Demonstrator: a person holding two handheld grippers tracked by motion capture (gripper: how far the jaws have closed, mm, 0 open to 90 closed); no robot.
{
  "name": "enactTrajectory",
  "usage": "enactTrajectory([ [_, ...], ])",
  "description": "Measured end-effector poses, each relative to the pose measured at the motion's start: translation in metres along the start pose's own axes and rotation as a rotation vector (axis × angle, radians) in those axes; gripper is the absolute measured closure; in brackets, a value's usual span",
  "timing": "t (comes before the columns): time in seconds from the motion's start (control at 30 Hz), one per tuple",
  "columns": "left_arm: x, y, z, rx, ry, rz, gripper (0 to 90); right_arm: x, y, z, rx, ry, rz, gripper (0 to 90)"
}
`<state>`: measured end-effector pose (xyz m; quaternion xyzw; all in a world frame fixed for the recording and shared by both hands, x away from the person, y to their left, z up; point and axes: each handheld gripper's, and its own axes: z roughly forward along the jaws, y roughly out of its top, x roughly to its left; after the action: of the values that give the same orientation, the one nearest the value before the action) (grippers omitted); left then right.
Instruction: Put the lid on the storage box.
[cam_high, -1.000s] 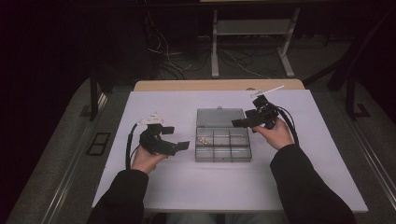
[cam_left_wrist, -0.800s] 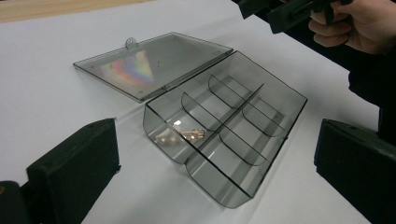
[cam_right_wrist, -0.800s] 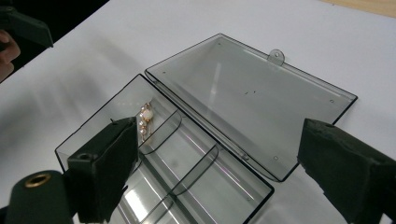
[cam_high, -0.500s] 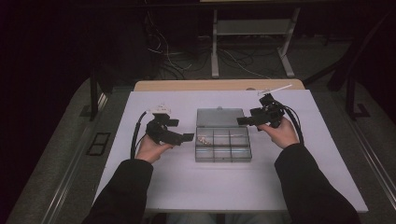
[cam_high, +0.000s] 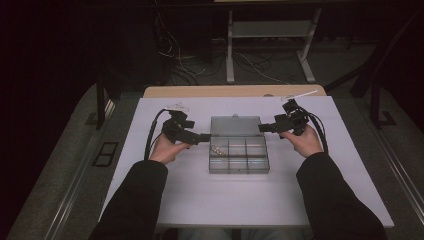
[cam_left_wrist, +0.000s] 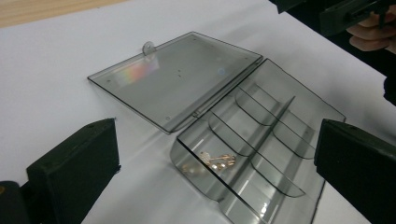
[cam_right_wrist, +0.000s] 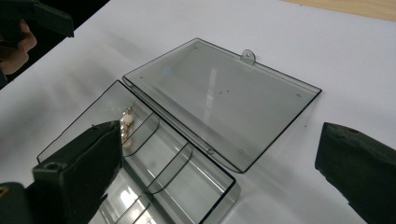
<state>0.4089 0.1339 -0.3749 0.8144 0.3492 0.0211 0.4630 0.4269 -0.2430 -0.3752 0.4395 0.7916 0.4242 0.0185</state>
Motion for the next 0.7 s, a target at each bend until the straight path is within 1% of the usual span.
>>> enactTrajectory([
  [0.17, 0.005, 0.004, 0.004, -0.007, 0.007, -0.008, 0.0, -0.006, -0.001, 0.001, -0.006, -0.004, 0.014, 0.6],
  [0.2, 0.006, 0.005, 0.005, -0.010, 0.009, -0.014, 0.0, -0.008, -0.001, 0.002, -0.006, -0.005, 0.016, 0.6],
  [0.23, 0.008, 0.005, 0.006, -0.007, 0.009, -0.010, 0.0, -0.009, -0.001, 0.002, -0.008, -0.005, 0.021, 0.6],
  [0.5, 0.019, 0.008, 0.016, -0.017, 0.024, -0.042, 0.0, -0.017, -0.004, 0.003, -0.021, -0.007, 0.033, 0.6],
  [0.57, 0.022, 0.009, 0.018, -0.019, 0.027, -0.044, 0.0, -0.019, -0.004, 0.003, -0.022, -0.006, 0.038, 0.6],
  [0.7, 0.027, 0.009, 0.024, -0.031, 0.034, -0.066, 0.0, -0.024, -0.006, 0.003, -0.028, -0.006, 0.044, 0.6],
])
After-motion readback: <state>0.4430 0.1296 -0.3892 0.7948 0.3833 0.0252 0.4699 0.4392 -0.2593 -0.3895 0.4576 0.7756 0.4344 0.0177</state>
